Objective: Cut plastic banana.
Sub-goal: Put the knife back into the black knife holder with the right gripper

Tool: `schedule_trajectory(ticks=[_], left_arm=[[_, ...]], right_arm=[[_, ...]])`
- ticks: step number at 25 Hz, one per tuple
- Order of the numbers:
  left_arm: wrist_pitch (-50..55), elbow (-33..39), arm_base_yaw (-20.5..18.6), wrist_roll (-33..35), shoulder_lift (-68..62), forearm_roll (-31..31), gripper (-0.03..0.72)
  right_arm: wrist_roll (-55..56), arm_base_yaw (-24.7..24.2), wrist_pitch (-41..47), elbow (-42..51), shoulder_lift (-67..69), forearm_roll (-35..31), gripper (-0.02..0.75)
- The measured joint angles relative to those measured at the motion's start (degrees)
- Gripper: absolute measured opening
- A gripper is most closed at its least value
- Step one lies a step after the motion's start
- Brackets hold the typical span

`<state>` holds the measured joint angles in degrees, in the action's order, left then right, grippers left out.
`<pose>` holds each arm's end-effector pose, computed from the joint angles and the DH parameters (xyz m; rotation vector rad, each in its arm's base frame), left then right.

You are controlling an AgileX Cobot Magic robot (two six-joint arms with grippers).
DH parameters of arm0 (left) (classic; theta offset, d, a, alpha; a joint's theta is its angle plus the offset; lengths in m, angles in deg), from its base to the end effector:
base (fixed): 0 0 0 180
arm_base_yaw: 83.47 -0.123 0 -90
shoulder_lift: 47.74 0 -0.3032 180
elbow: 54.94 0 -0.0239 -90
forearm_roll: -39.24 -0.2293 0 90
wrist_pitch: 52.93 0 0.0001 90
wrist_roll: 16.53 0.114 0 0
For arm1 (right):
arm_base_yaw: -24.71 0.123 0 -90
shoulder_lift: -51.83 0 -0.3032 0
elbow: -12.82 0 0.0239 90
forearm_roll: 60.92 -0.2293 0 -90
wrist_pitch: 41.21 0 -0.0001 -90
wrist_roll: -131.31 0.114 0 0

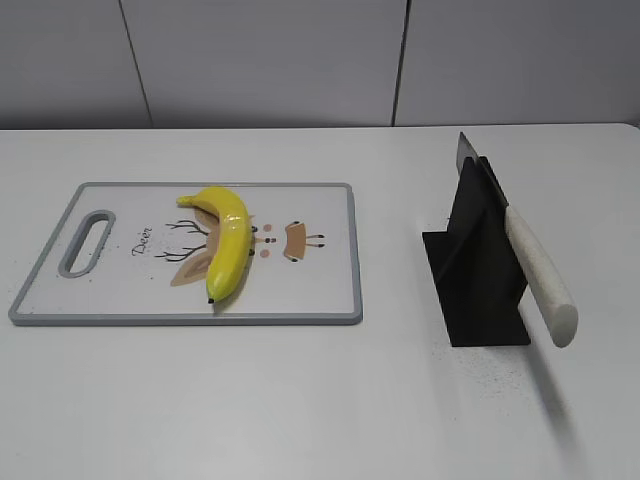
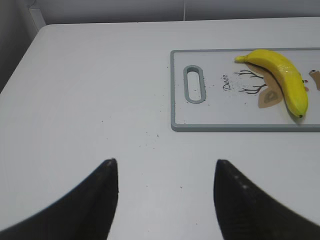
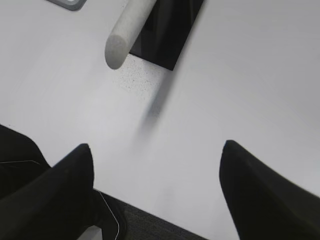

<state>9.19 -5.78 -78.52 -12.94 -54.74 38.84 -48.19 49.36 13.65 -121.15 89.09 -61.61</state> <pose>-0.0233 0.0027 0.2534 0.1533 2.0587 -0.0063 0.0537 0.0259 0.2721 -0.5030 2.3698 0.2164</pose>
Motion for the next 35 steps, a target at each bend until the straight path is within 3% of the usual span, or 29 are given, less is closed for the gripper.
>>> schedule_trajectory(ticks=[19, 35], left_arm=[[0.0, 0.0, 0.0, 0.0, 0.0, 0.0, 0.570], [0.0, 0.0, 0.0, 0.0, 0.0, 0.0, 0.540]], right_arm=[[0.0, 0.0, 5.3, 3.1, -27.5, -0.4, 0.592], [0.0, -1.6, 5.4, 3.1, -30.3, -0.4, 0.591]])
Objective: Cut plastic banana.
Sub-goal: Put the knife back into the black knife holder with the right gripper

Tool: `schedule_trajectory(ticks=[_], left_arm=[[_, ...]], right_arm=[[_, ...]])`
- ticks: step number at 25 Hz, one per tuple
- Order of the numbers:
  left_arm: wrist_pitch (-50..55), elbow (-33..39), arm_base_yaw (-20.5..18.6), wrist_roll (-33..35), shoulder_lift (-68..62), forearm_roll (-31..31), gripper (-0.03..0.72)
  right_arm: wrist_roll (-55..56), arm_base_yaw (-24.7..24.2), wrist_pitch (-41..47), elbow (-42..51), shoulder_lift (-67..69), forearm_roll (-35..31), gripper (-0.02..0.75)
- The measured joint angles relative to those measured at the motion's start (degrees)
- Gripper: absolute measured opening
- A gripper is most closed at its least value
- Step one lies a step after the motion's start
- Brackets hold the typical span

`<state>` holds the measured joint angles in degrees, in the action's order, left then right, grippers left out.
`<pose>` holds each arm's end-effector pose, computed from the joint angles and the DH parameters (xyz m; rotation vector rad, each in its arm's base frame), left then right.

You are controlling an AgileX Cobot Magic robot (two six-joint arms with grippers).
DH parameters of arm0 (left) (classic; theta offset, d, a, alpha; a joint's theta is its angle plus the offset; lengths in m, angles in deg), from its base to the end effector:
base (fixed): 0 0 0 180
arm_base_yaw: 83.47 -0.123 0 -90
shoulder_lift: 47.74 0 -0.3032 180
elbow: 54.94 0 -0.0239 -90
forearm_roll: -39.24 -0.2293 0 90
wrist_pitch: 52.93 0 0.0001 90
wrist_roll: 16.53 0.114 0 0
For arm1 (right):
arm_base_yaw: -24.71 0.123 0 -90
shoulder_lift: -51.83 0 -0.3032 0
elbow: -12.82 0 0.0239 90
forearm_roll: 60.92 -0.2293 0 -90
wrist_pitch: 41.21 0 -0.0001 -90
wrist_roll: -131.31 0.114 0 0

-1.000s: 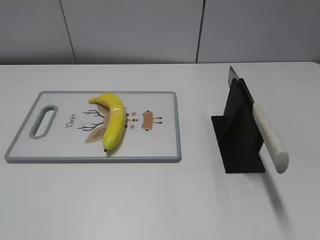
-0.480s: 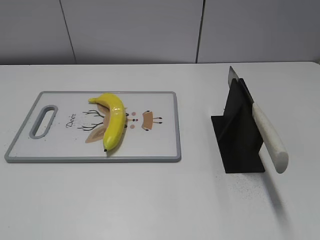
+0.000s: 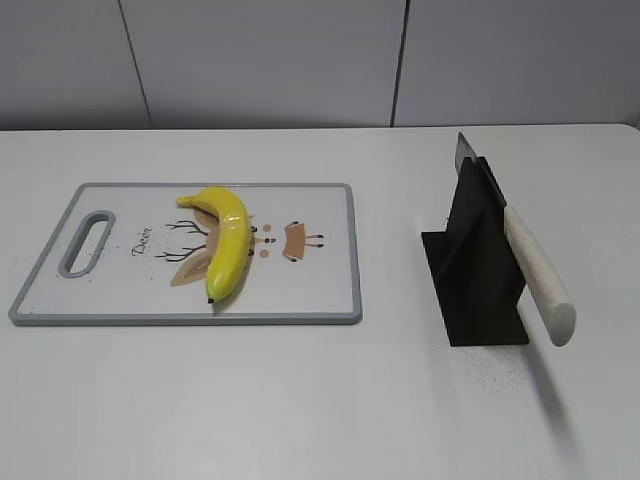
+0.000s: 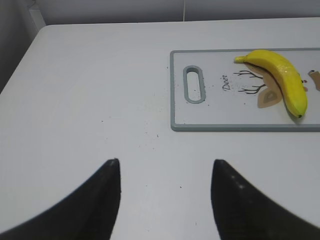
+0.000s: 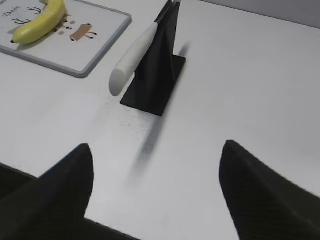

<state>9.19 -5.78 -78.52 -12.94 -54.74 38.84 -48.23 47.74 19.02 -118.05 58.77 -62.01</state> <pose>-0.0233 0.0027 0.2534 0.1533 2.0587 -0.0063 -0.0209 -0.0068 0.2569 -0.4002 2.0015 0.2805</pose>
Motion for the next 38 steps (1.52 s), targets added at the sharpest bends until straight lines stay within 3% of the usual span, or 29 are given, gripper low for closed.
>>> schedule_trajectory(ticks=[12, 16, 38], left_arm=[[0.0, 0.0, 0.0, 0.0, 0.0, 0.0, 0.475], [0.0, 0.0, 0.0, 0.0, 0.0, 0.0, 0.450], [0.0, 0.0, 0.0, 0.0, 0.0, 0.0, 0.263]], right_arm=[[0.0, -14.2, 0.0, 0.0, 0.0, 0.0, 0.591], [0.0, -16.9, 0.0, 0.0, 0.0, 0.0, 0.591], [0.0, -17.4, 0.0, 0.0, 0.0, 0.0, 0.590]])
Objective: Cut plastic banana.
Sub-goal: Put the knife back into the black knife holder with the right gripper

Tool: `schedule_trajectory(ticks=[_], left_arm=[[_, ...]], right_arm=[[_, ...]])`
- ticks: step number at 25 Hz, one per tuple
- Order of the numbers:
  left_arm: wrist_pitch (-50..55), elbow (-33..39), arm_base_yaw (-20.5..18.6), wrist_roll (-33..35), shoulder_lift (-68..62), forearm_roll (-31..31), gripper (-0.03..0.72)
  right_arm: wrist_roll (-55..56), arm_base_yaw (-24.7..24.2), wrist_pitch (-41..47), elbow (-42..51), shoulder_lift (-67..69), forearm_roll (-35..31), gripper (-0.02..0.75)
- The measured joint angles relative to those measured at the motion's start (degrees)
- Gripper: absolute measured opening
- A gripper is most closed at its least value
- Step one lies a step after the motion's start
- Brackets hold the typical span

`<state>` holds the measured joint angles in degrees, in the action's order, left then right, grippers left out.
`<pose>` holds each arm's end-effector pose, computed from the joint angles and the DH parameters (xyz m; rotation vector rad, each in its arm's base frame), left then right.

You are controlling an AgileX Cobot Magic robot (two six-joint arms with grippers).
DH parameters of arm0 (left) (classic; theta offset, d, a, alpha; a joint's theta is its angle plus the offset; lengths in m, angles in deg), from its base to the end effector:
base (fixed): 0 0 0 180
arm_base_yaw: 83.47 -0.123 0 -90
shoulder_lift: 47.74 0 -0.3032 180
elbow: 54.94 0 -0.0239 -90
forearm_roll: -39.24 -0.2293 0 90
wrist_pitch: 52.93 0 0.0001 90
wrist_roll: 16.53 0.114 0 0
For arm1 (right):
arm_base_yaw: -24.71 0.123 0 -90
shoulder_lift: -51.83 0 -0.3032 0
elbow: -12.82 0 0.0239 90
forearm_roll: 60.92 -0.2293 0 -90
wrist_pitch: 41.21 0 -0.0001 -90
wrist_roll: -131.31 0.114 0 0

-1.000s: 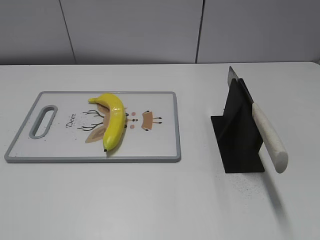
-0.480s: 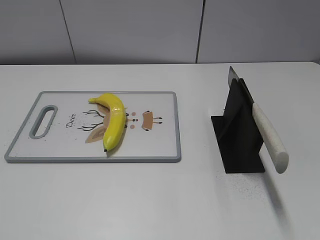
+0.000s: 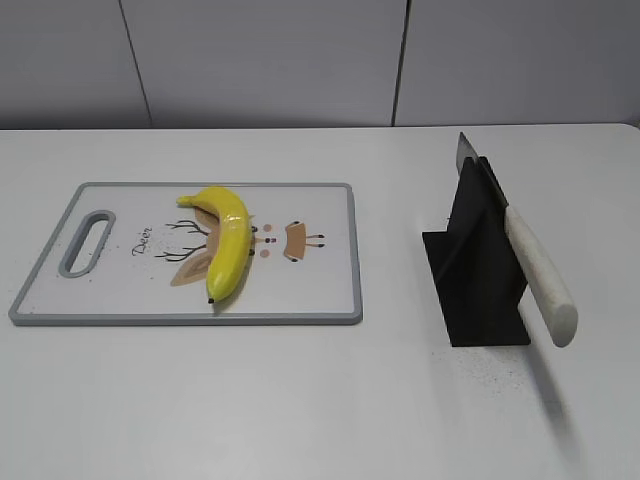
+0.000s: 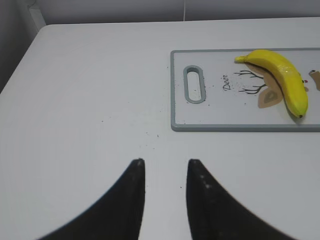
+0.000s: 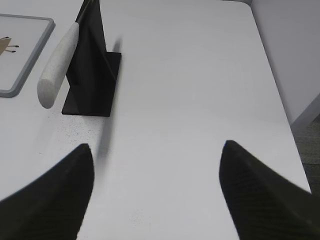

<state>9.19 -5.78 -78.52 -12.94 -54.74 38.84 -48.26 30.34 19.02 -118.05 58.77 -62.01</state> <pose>-0.0233 0.0027 0.2534 0.1533 2.0587 -0.0063 -0.0220 -0.0003 0.2569 -0.0929 2.0287 0.0894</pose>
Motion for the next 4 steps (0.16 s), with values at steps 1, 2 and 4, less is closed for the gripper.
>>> schedule_trajectory(ticks=[1, 2, 4], left_arm=[[0.0, 0.0, 0.0, 0.0, 0.0, 0.0, 0.260], [0.0, 0.0, 0.0, 0.0, 0.0, 0.0, 0.257], [0.0, 0.0, 0.0, 0.0, 0.0, 0.0, 0.250]], right_arm=[[0.0, 0.0, 0.0, 0.0, 0.0, 0.0, 0.590], [0.0, 0.0, 0.0, 0.0, 0.0, 0.0, 0.590], [0.0, 0.0, 0.0, 0.0, 0.0, 0.0, 0.590]])
